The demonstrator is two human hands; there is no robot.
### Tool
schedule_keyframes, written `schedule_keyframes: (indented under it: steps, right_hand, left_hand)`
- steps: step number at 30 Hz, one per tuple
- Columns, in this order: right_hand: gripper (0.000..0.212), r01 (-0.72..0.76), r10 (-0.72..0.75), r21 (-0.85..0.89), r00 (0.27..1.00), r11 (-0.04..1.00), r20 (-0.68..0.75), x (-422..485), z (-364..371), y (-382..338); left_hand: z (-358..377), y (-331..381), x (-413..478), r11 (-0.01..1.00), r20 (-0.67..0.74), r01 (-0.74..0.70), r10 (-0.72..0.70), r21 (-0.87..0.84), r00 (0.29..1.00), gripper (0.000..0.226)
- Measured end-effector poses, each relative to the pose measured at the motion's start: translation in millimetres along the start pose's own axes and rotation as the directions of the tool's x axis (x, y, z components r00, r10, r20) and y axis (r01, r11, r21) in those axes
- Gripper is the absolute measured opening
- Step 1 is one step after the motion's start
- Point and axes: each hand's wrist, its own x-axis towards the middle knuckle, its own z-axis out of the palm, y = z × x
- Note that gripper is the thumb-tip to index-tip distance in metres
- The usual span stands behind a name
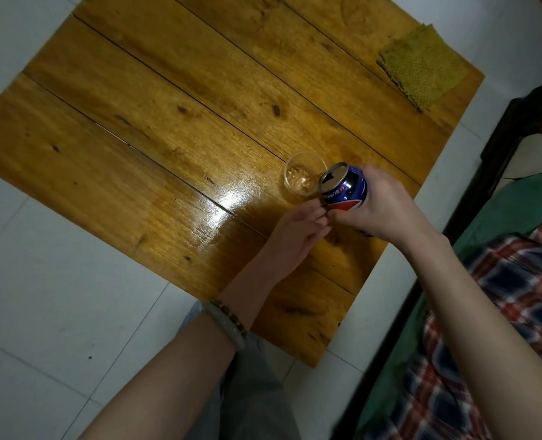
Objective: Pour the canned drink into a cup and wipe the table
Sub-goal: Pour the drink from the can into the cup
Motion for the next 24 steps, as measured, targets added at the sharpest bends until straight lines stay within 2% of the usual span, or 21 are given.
schedule_keyframes:
  steps: [11, 18, 24]
  right_hand:
    - [0.067, 0.001, -0.001, 0.005, 1.0, 1.0, 0.006, 0.2, -2.8, -5.0]
    - [0.07, -0.002, 0.002, -0.006, 1.0, 1.0, 0.016, -0.3, -2.5, -4.8]
    - [0.067, -0.001, 0.001, -0.014, 1.0, 1.0, 0.01, -0.2, -2.3, -3.6]
  left_hand:
    - [-3.8, -1.7, 3.9, 0.998, -0.012, 0.005, -0.006, -0.069, 1.0, 0.046]
    - [-2.3, -3.5, 4.5, 0.998, -0.062, 0.025, -0.029, -0.052, 0.998, 0.053]
    - [1.5, 0.7, 0.6, 0.999, -0.019, 0.015, -0.016, -0.044, 1.0, 0.046]
